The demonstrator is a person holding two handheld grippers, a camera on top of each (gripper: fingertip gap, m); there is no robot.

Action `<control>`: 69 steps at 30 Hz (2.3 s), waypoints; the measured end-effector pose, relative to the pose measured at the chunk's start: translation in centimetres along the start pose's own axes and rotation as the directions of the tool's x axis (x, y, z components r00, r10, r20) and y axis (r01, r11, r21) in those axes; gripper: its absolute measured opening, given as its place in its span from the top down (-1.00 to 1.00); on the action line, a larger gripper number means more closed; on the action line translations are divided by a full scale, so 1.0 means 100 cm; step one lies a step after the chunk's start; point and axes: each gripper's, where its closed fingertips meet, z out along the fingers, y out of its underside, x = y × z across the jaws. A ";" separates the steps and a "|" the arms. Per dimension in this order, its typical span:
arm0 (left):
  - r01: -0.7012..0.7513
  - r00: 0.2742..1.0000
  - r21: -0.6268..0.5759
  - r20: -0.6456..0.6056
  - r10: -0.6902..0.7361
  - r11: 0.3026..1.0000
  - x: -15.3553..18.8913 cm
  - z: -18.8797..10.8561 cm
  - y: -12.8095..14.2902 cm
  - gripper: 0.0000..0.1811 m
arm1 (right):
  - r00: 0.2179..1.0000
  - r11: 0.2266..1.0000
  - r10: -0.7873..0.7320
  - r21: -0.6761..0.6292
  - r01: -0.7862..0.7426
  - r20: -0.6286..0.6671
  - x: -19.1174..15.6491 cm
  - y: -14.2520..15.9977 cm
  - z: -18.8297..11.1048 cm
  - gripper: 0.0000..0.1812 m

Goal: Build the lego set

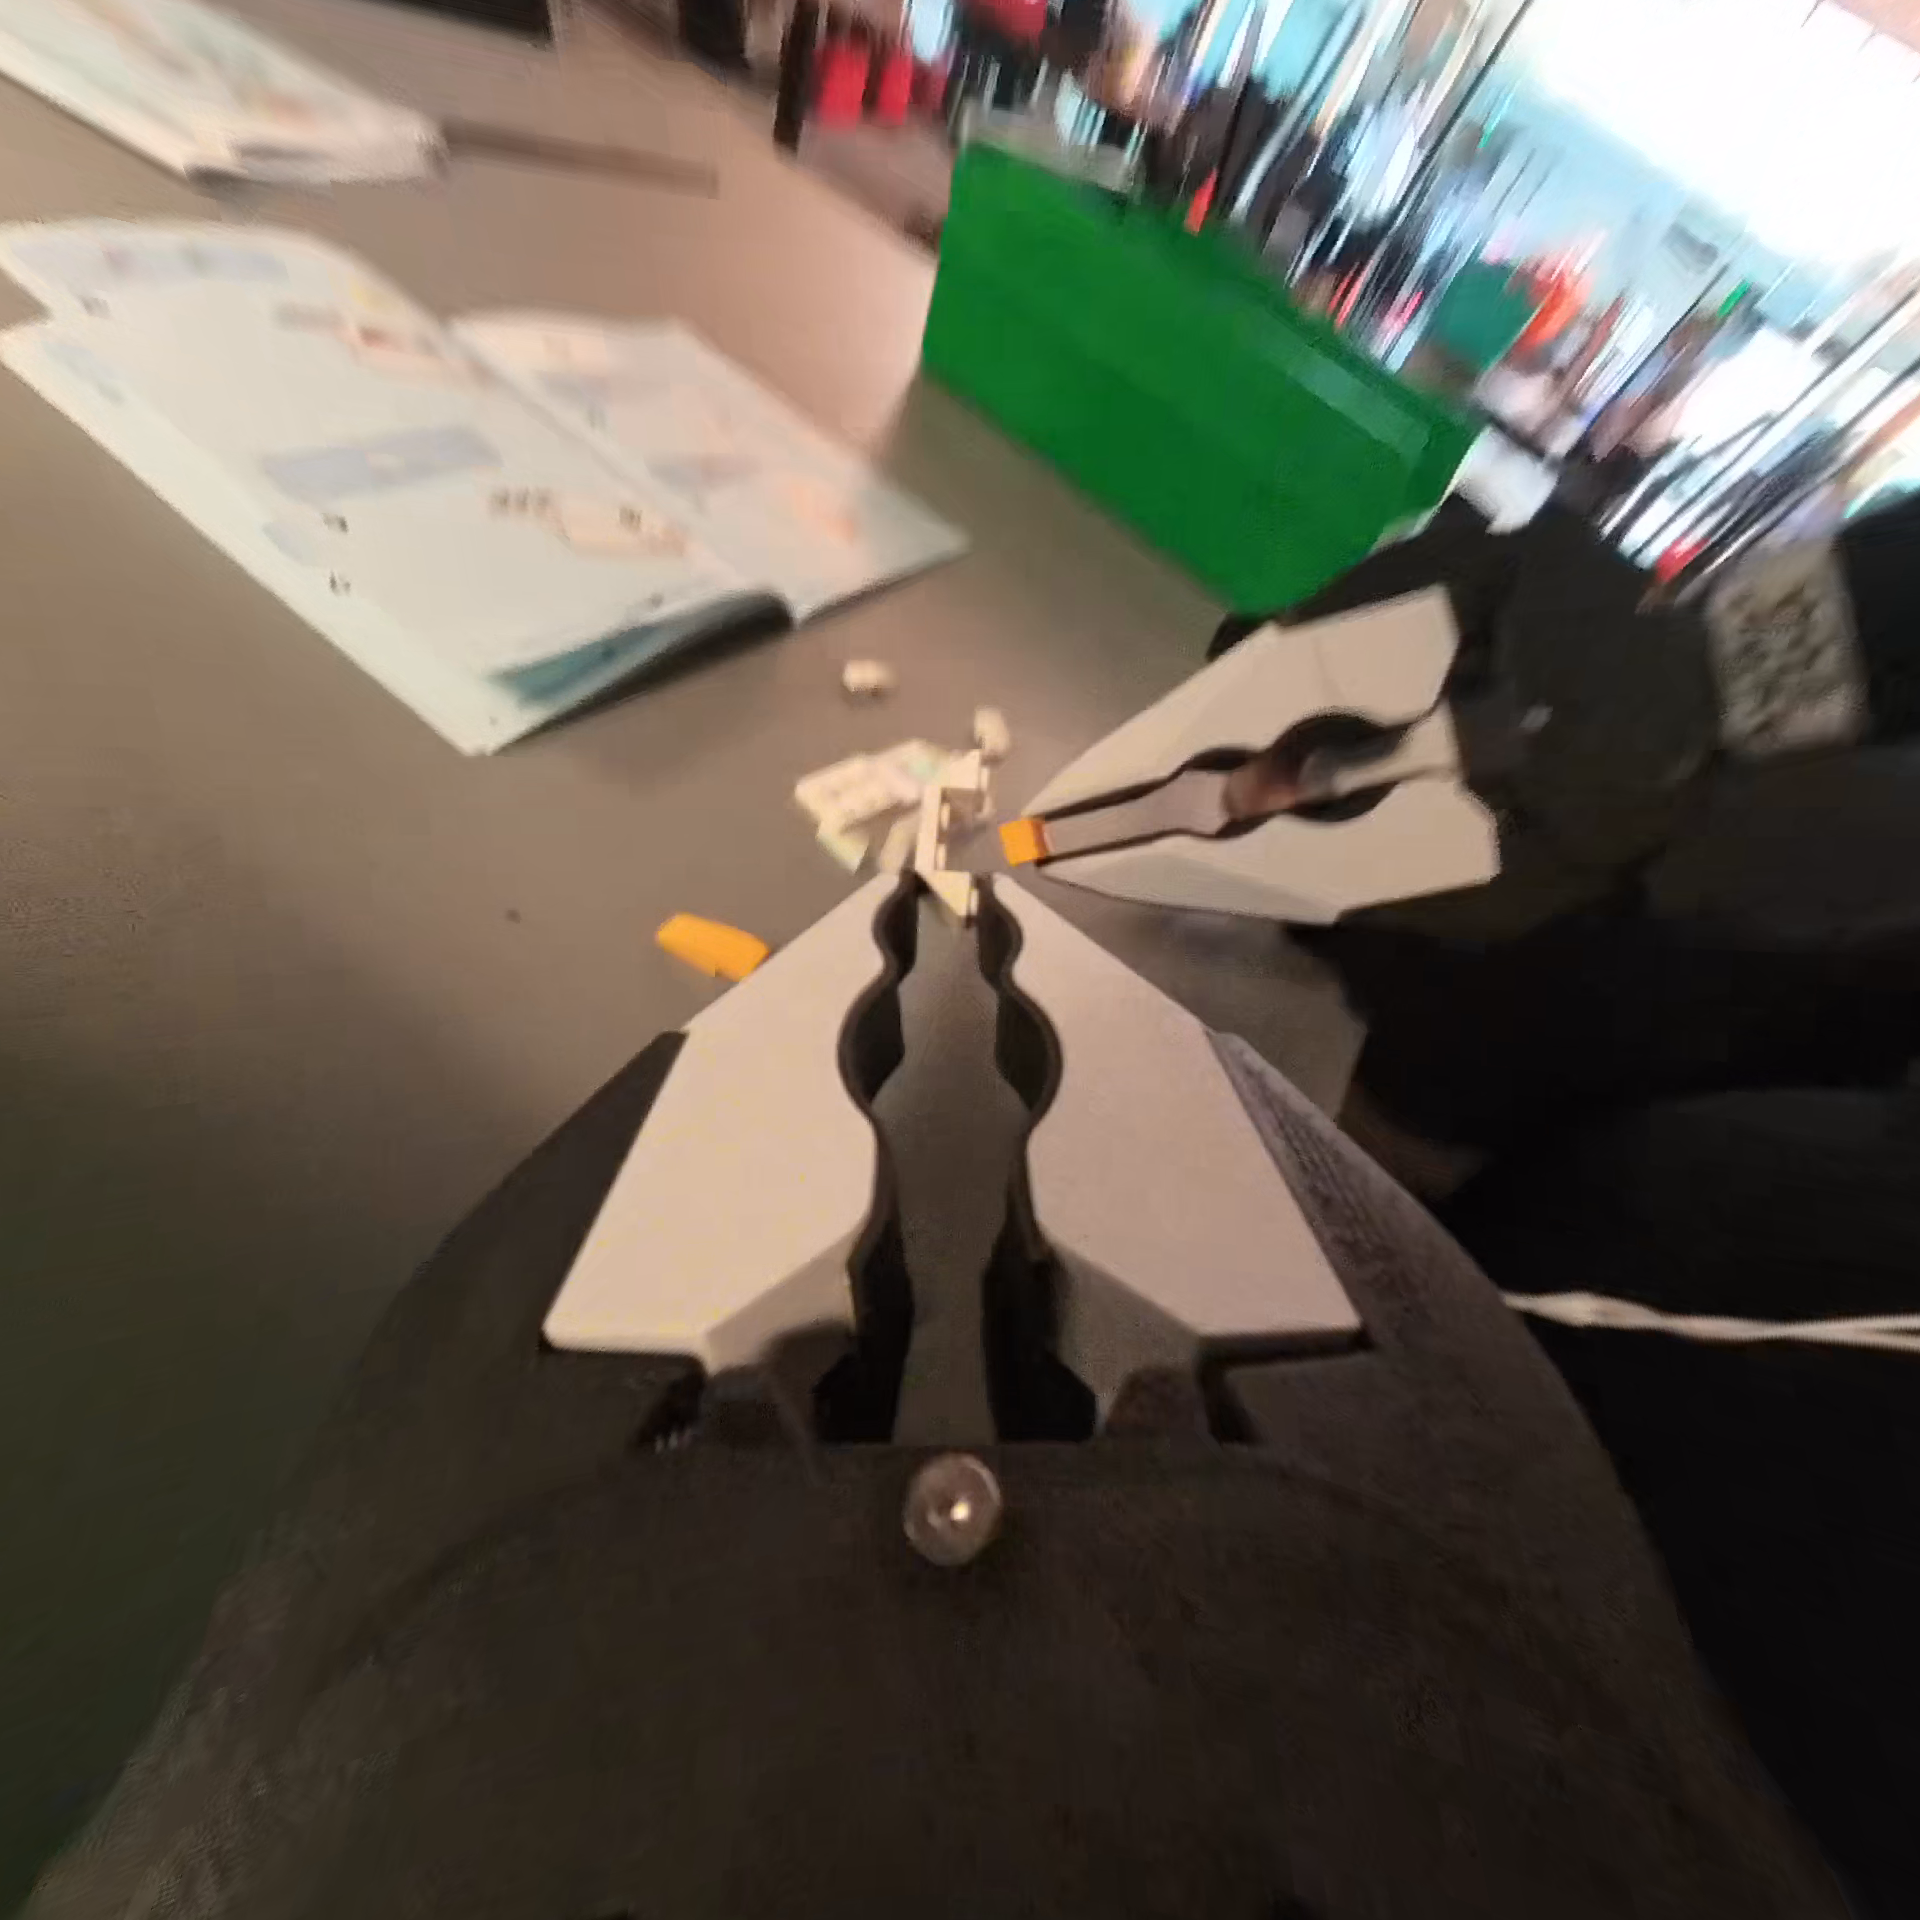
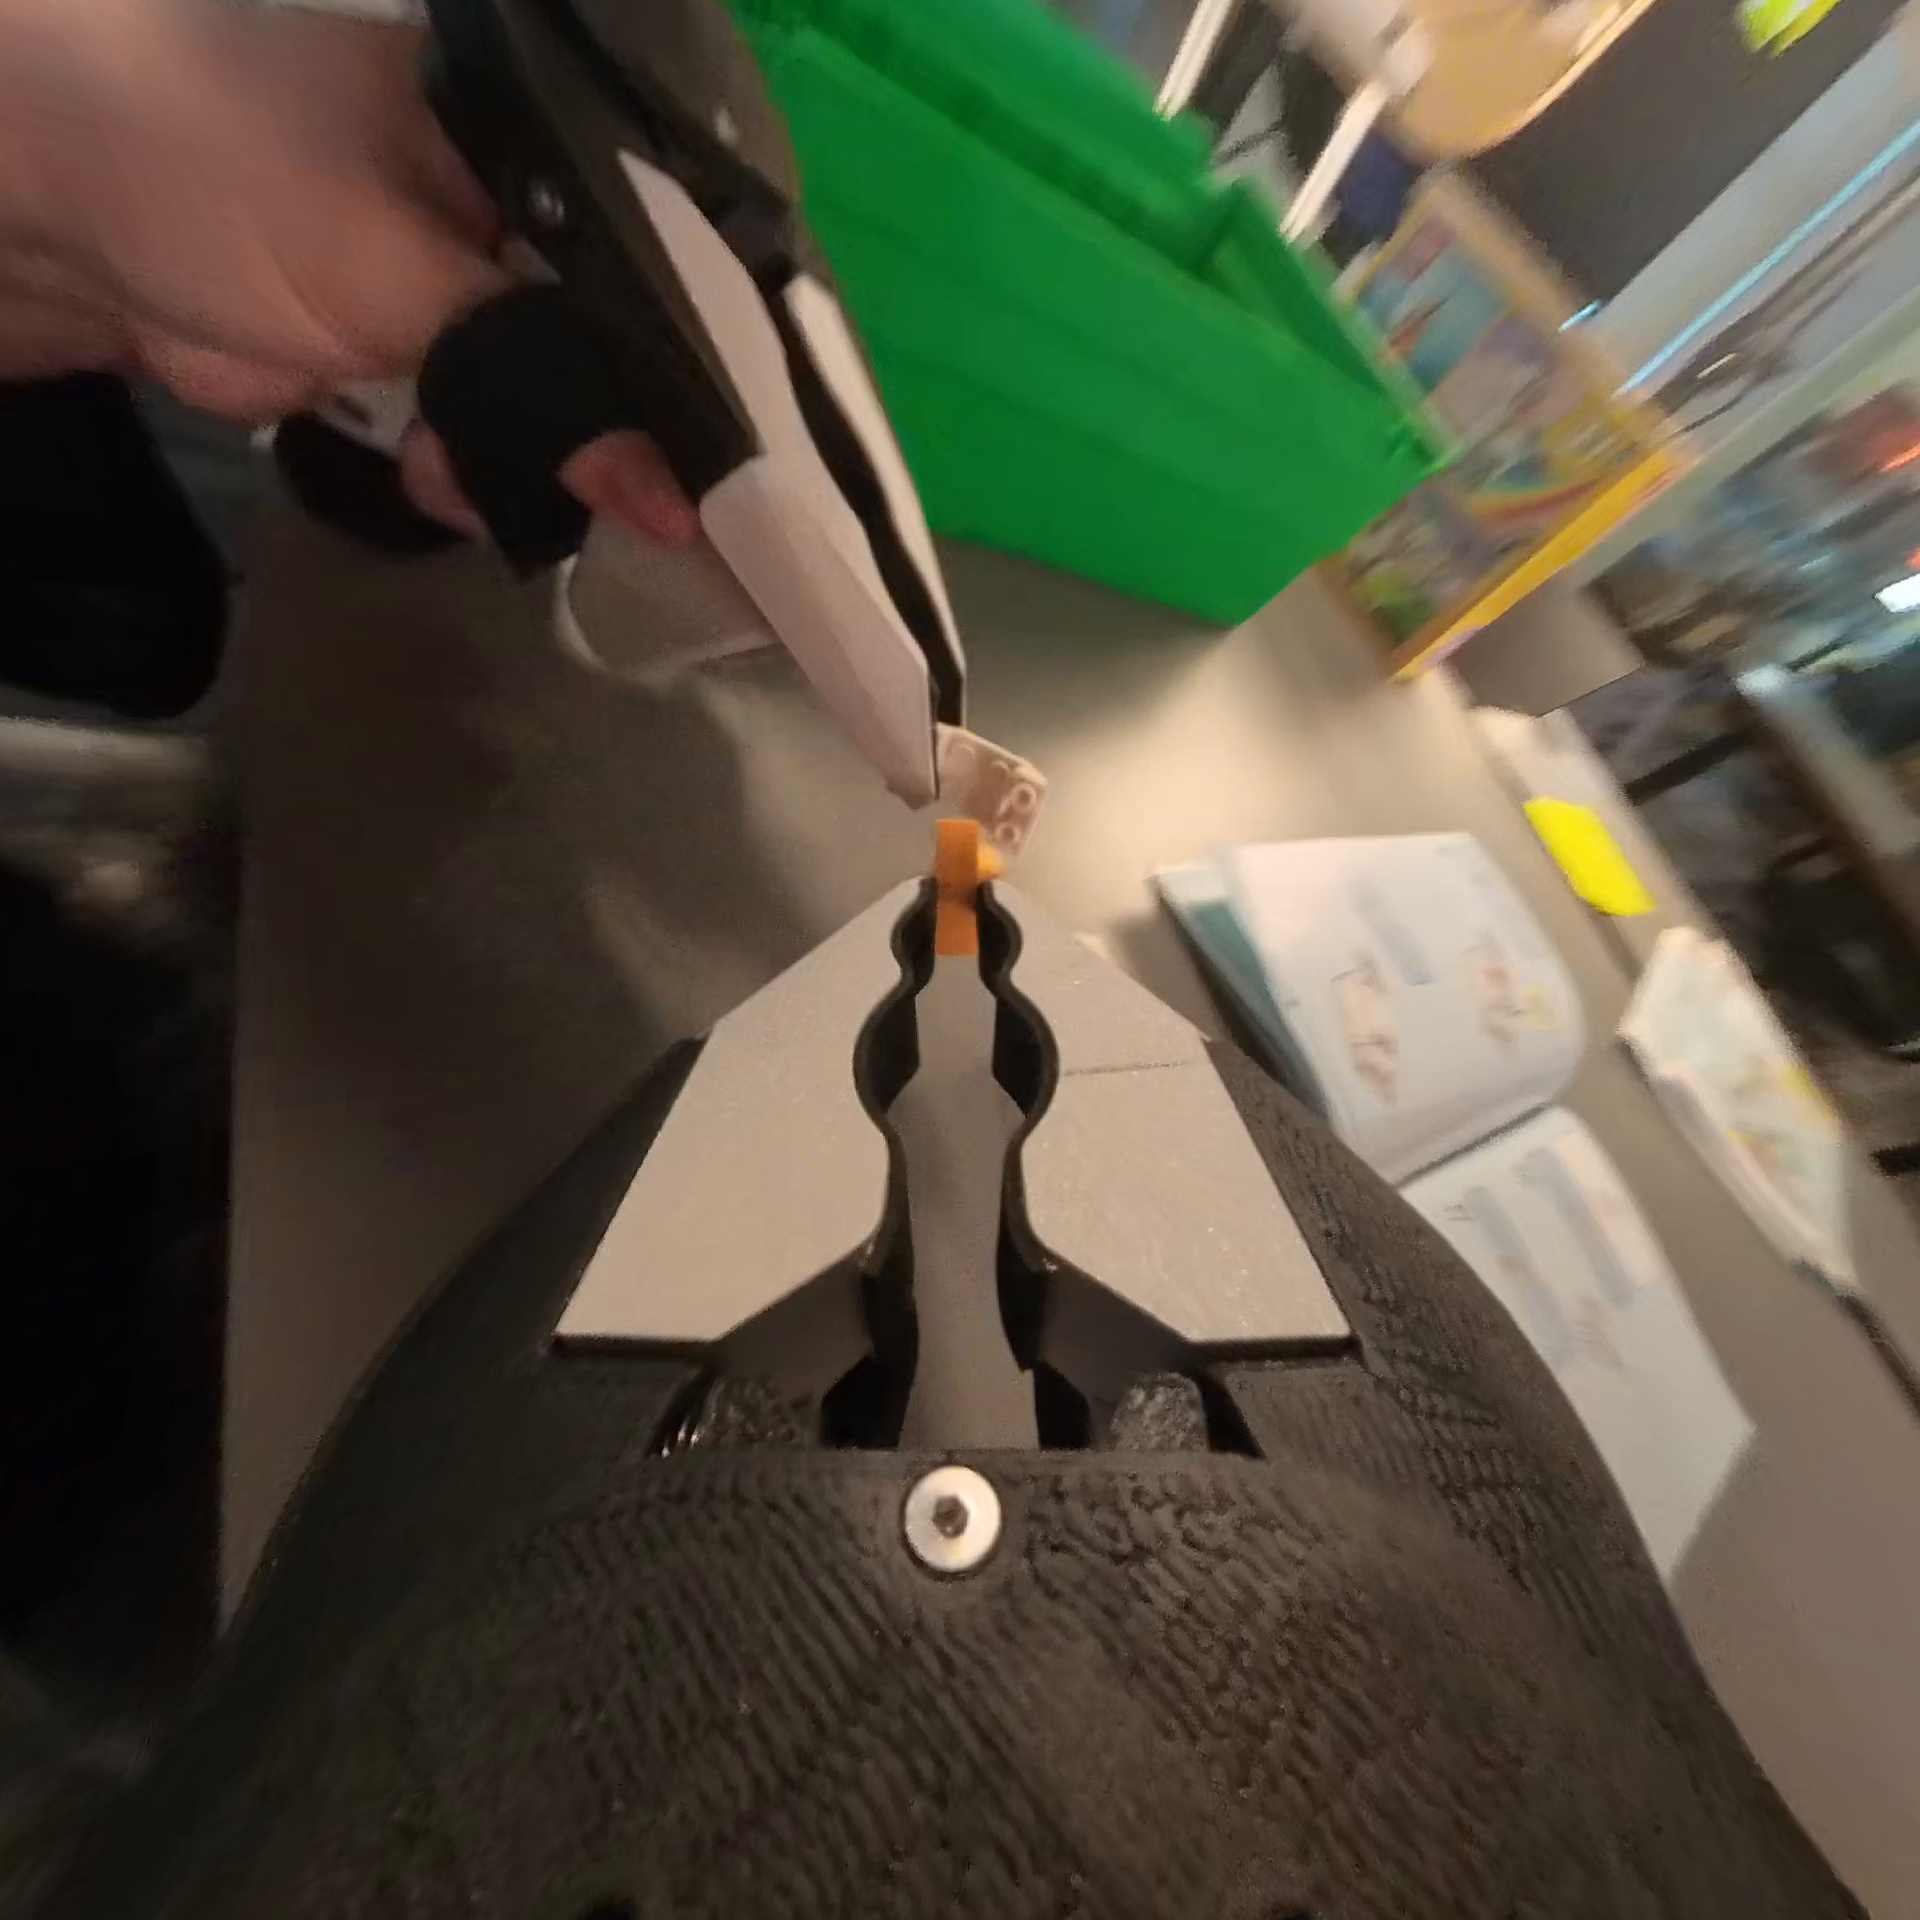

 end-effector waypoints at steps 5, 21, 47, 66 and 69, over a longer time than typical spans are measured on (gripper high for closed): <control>0.103 0.992 0.236 -0.092 -0.083 0.966 0.008 -0.009 -0.029 0.90 | 0.970 0.980 -0.098 0.148 0.133 -0.220 0.019 -0.032 -0.011 0.94; 0.136 0.985 0.350 -0.146 -0.089 0.927 0.024 -0.005 -0.037 0.91 | 0.894 0.943 -0.233 0.136 0.304 -0.382 0.026 -0.040 -0.011 0.94; 0.132 0.991 0.391 -0.066 -0.115 0.911 0.018 0.002 -0.043 0.94 | 0.697 0.891 -0.410 -0.096 0.443 -0.588 0.038 -0.037 -0.013 0.94; 0.099 0.995 0.416 -0.018 -0.100 0.904 0.008 0.006 -0.046 0.91 | 0.711 0.929 -0.353 -0.139 0.343 -0.608 0.047 -0.032 -0.004 0.94; 0.052 0.998 0.398 0.007 -0.060 0.916 0.009 0.006 -0.045 0.90 | 0.710 0.927 -0.359 -0.142 0.348 -0.605 0.046 -0.031 -0.004 0.94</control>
